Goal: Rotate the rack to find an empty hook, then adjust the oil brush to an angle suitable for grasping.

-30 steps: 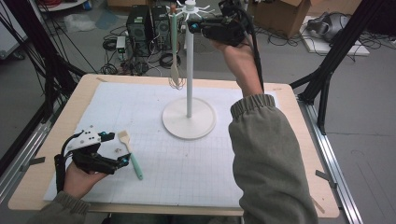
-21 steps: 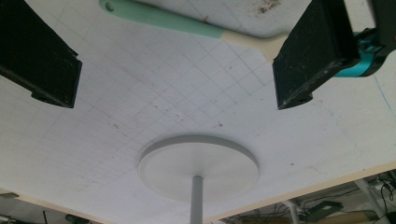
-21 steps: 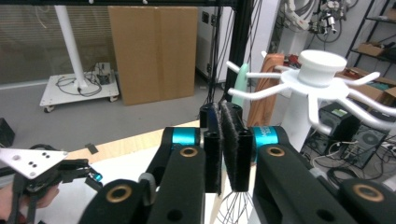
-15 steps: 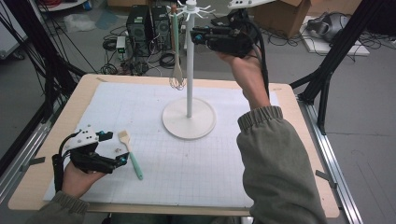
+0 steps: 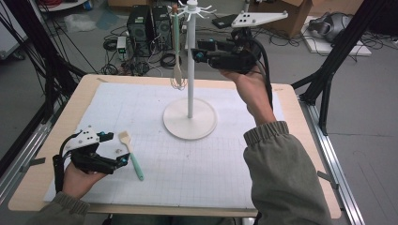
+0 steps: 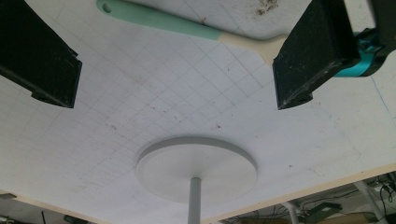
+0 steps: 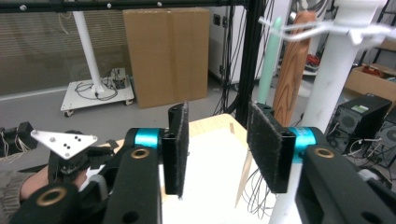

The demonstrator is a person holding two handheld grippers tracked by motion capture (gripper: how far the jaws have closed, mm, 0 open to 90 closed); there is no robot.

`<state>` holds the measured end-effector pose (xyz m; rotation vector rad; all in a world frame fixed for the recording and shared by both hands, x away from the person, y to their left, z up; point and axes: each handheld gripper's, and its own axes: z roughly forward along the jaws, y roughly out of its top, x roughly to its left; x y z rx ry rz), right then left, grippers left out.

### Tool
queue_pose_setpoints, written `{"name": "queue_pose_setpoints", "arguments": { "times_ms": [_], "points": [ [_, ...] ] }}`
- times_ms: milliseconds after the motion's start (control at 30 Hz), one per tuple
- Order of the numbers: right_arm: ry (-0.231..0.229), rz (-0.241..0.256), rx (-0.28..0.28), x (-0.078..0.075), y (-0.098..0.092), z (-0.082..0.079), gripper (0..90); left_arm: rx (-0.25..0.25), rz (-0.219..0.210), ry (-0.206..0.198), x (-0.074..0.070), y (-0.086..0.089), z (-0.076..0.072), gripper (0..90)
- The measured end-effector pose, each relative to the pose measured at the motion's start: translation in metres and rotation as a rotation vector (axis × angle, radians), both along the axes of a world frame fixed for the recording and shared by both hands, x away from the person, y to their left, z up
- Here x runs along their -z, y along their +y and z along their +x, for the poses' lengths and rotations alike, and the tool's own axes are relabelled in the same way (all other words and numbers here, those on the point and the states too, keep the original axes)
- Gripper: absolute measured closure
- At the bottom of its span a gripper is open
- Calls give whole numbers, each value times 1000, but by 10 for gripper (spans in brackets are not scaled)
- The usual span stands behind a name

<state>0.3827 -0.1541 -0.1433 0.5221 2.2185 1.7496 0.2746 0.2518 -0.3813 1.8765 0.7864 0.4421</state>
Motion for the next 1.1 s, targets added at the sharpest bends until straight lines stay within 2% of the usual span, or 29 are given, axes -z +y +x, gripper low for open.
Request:
{"name": "queue_pose_setpoints", "arguments": {
  "times_ms": [133, 400, 600, 667, 800, 1033, 1100],
  "points": [
    [8, 7, 11, 9, -4, -3, 514, -2, -2, 0, 0, 1, 0, 18],
    [36, 31, 12, 35, -15, -9, 467, -3, 0, 0, 0, 0, 0, 18],
    [56, 0, 45, 59, -21, -12, 432, 8, 5, 2, 1, -1, 0, 18],
    [62, 9, 42, 64, -22, -13, 428, 6, 1, 4, 1, 0, 1, 18],
    [65, 1, 45, 70, -24, -17, 396, 9, -4, 4, 1, 0, 1, 18],
    [48, -7, 42, 82, -25, -28, 391, 18, -1, 0, 1, -2, 0, 18],
    [36, -29, 52, 86, -26, -31, 388, 19, -3, -5, 1, -2, 0, 18]
  ]
}}
